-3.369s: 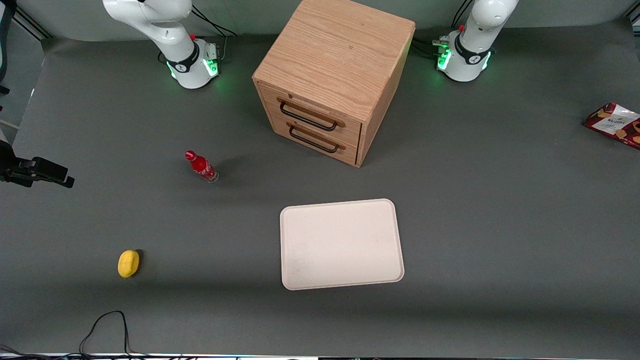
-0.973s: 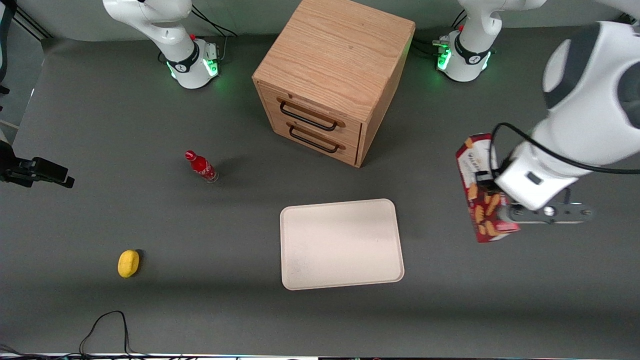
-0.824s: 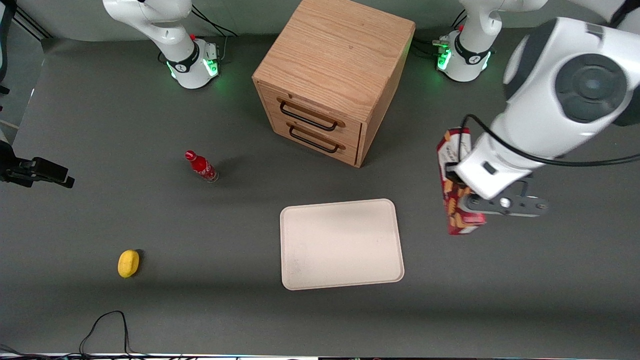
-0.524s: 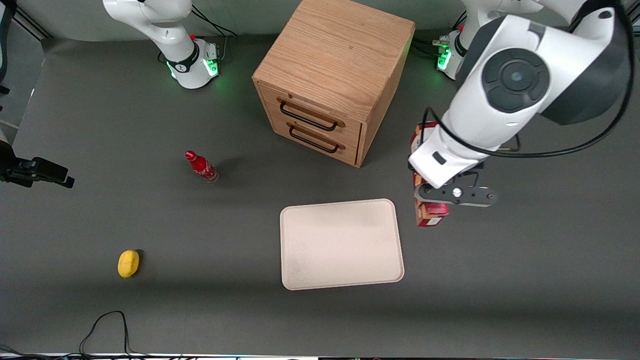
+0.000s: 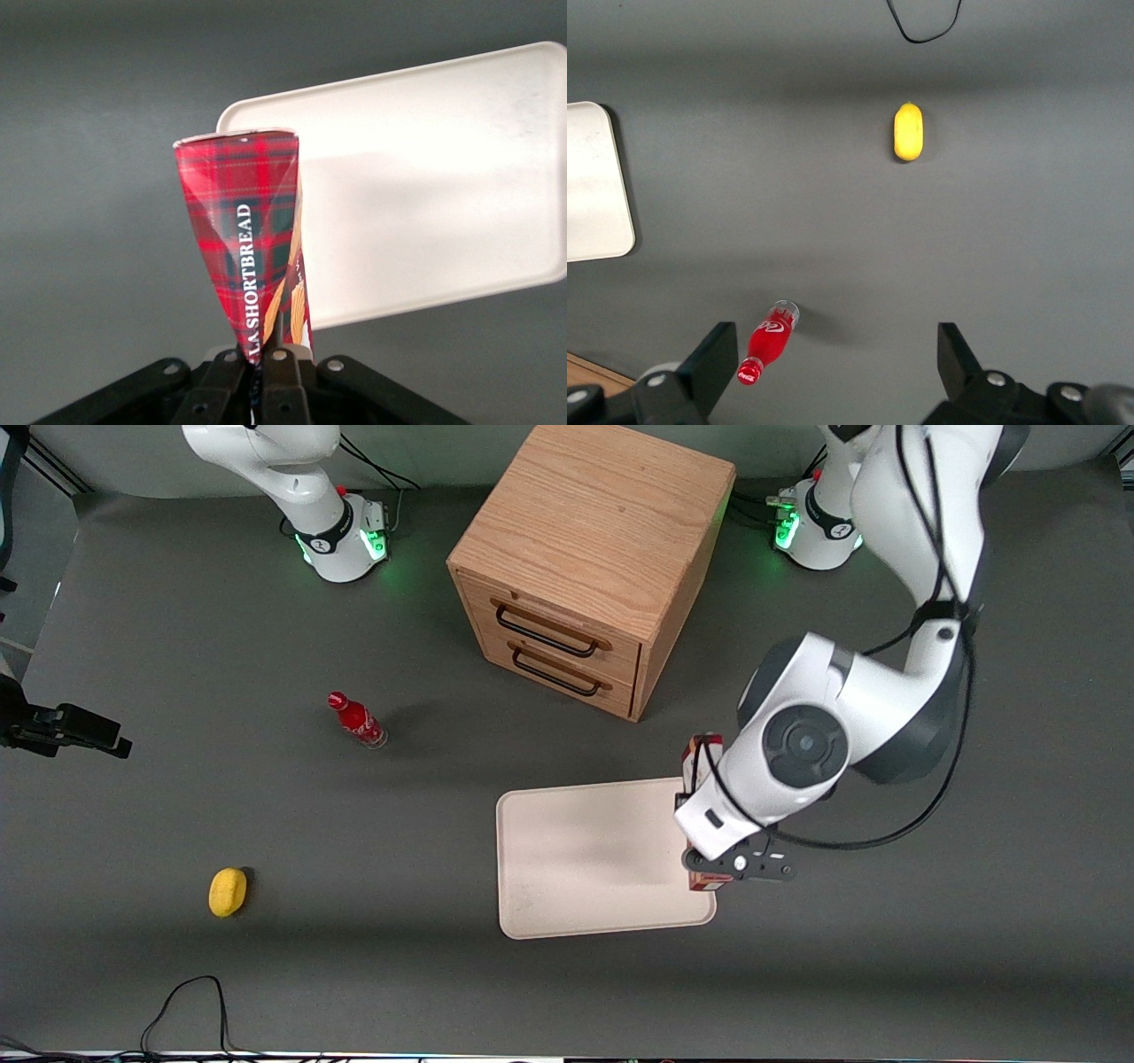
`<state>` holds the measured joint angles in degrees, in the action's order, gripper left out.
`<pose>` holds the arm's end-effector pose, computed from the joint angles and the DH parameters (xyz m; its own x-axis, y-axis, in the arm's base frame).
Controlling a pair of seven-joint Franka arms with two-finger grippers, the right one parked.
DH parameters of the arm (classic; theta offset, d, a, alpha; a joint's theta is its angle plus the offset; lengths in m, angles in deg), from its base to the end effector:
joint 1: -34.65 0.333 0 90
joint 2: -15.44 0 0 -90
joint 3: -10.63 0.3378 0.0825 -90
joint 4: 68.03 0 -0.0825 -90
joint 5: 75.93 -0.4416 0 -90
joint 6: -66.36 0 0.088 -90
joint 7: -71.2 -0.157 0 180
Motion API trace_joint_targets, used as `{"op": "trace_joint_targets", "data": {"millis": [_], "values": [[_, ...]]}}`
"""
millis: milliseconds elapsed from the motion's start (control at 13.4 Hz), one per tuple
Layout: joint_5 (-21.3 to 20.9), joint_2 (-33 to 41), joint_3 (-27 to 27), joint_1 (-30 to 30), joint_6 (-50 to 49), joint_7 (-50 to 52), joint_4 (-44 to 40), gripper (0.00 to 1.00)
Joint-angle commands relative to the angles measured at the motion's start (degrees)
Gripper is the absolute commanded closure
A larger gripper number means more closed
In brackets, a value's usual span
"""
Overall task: Place red cookie box on tray
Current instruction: 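Carry the held box with the left gripper over the white tray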
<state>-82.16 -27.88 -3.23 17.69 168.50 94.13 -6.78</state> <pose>0.7383 -0.3603 0.3407 0.9939 -0.1007 -0.0459 -0.0987 -0.9941 0.0451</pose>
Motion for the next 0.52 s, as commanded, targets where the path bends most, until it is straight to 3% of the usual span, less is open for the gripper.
{"op": "trace_joint_targets", "data": {"millis": [0,449], "values": [[-0.71,-4.48,0.86,-0.63,3.83,-0.34,-2.02,1.00],[-0.98,-8.28,2.61,-0.89,13.59,2.90,2.72,1.00]]}}
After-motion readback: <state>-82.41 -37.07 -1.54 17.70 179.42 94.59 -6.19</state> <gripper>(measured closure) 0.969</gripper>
